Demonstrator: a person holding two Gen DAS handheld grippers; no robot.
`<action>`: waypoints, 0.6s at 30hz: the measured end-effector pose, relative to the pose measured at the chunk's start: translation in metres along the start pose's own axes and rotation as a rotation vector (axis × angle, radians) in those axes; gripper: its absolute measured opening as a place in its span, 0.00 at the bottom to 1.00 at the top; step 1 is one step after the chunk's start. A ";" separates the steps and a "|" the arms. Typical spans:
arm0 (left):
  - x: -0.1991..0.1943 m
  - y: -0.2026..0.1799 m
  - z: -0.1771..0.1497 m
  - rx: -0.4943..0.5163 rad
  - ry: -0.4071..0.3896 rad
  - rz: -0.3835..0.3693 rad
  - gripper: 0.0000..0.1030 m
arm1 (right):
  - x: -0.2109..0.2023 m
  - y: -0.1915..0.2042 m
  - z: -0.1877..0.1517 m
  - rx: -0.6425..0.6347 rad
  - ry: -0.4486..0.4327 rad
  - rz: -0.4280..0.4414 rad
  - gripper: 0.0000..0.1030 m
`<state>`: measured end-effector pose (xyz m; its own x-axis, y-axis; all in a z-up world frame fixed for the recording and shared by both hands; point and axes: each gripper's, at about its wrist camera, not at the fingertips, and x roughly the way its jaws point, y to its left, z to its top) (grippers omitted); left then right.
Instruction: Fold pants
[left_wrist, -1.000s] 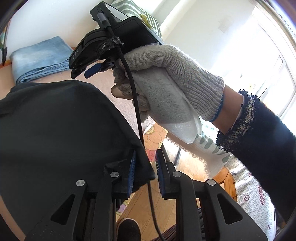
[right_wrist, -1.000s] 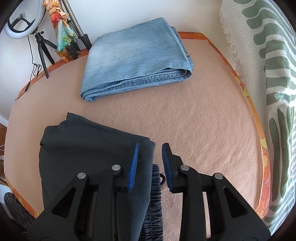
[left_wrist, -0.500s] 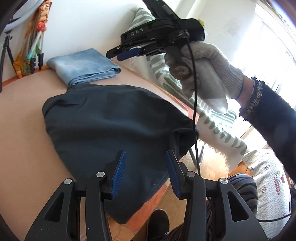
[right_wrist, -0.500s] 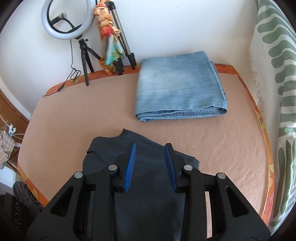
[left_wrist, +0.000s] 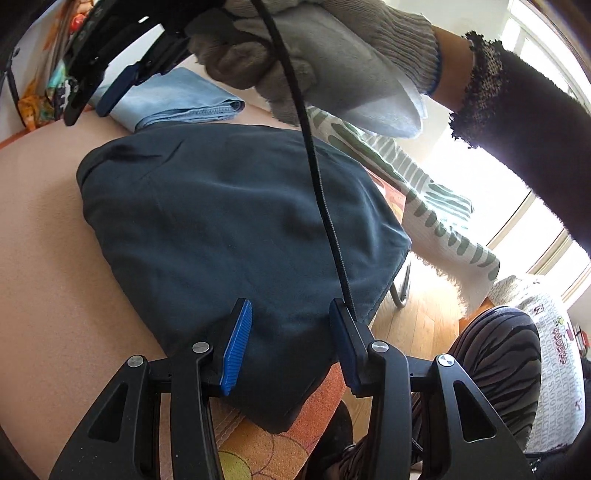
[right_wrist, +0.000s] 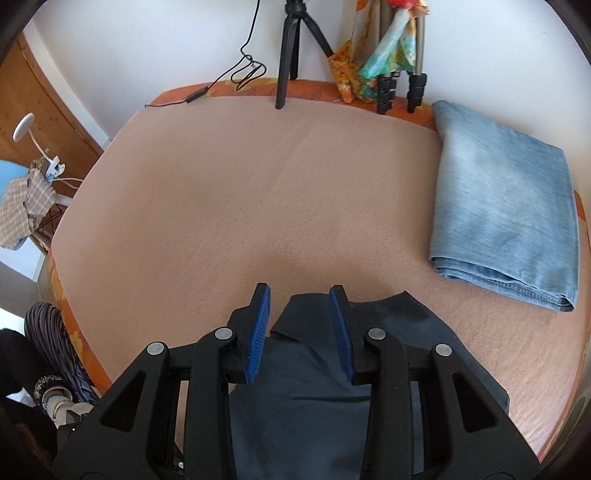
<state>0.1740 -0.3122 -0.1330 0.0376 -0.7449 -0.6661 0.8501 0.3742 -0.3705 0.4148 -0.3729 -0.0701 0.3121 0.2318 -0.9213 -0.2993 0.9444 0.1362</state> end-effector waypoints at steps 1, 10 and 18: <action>0.001 0.001 0.000 -0.005 0.005 -0.004 0.39 | 0.011 0.003 0.004 -0.024 0.031 -0.008 0.34; 0.005 0.003 -0.003 -0.023 0.016 -0.017 0.39 | 0.069 0.013 0.016 -0.127 0.250 -0.006 0.34; 0.005 0.005 -0.003 -0.022 0.015 -0.019 0.39 | 0.060 0.025 0.009 -0.182 0.259 -0.082 0.04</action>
<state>0.1771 -0.3124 -0.1398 0.0136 -0.7433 -0.6688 0.8389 0.3725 -0.3968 0.4341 -0.3336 -0.1187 0.1095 0.0672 -0.9917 -0.4464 0.8948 0.0114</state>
